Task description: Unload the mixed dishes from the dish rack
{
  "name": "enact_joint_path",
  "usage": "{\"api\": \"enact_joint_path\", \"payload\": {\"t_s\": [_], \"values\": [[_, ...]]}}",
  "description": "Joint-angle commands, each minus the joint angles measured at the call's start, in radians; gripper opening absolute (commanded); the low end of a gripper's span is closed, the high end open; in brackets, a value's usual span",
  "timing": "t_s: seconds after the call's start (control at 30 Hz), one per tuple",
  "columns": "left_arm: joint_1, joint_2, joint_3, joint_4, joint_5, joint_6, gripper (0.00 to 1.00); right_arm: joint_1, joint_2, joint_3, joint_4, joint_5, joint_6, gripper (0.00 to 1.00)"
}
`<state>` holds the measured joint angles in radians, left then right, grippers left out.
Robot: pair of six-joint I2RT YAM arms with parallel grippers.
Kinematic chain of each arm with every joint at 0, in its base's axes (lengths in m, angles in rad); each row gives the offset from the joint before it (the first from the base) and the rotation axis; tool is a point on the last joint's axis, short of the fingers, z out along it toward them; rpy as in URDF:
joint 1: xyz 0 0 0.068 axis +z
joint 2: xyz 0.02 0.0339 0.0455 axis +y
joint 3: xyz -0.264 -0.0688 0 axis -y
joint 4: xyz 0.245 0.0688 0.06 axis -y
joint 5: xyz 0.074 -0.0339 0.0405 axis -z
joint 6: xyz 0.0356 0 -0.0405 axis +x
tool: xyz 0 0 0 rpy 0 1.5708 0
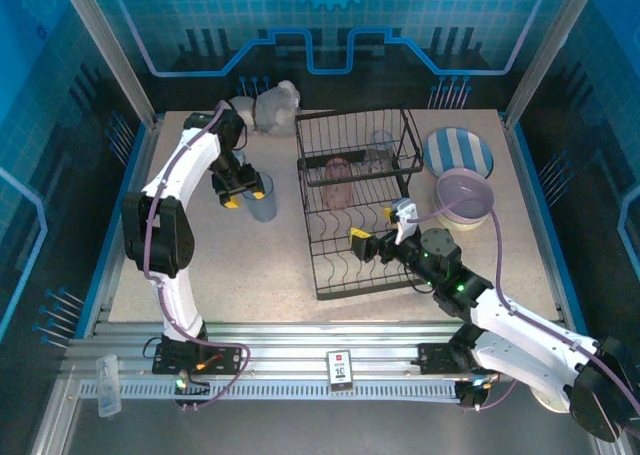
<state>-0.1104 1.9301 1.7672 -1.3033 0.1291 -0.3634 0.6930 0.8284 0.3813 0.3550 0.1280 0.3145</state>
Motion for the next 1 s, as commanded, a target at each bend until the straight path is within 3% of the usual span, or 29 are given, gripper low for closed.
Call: {"api": "enact_joint_path", "payload": {"t_s": [0.0,0.17,0.23,0.6,0.97], "values": [[0.014,-0.057,0.033,-0.025,0.013,0.006,0.67,0.005,-0.008,-0.029,0.089,0.056,0.027,1.00],[0.014,-0.090,0.039,-0.020,0.010,0.003,0.85,-0.006,0.007,-0.054,0.118,0.064,0.045,1.00],[0.014,-0.101,0.039,-0.019,0.006,0.001,0.99,-0.012,0.018,-0.054,0.118,0.058,0.051,1.00],[0.015,-0.191,0.059,-0.028,-0.005,0.002,0.99,-0.061,0.051,-0.062,0.134,0.039,0.104,1.00],[0.015,-0.359,0.014,0.032,0.053,-0.060,0.99,-0.075,0.075,-0.089,0.223,0.048,0.014,1.00]]}}
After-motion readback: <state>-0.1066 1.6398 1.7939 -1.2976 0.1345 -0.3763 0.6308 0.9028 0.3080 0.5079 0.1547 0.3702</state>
